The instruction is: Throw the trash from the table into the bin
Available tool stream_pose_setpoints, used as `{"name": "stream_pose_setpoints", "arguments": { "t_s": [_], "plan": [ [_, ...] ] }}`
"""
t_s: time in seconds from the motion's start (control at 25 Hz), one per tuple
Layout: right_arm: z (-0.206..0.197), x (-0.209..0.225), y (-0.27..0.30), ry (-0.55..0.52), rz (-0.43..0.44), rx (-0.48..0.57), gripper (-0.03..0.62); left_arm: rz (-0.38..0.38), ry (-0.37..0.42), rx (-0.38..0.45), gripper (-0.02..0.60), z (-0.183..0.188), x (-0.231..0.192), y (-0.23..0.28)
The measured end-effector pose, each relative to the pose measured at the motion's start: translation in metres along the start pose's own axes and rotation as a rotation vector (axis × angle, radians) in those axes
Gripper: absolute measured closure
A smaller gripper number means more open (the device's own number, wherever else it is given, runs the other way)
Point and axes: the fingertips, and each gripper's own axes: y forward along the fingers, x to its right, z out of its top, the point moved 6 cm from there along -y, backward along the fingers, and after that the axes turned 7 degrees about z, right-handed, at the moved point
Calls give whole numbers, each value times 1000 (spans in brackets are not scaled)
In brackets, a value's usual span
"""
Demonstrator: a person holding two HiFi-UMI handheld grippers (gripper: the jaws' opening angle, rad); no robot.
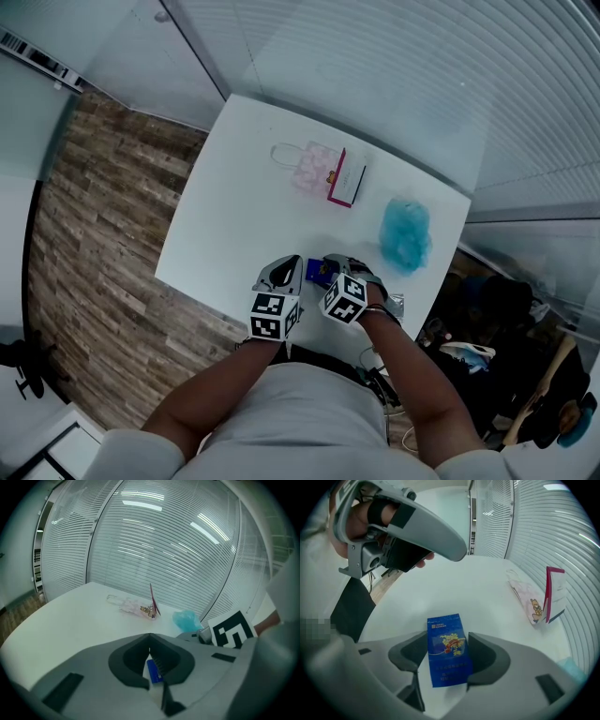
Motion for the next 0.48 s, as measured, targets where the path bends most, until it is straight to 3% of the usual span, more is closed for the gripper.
{"name": "stream_pose_setpoints", "arguments": {
  "t_s": [0.2,0.48],
  "plan": [
    [1,-1,-1,33,-2,-4,321,-6,6,1,577,0,-2,-2],
    [9,2,-20,121,-69,66,321,-30,26,8,577,5,0,-7]
  ]
}}
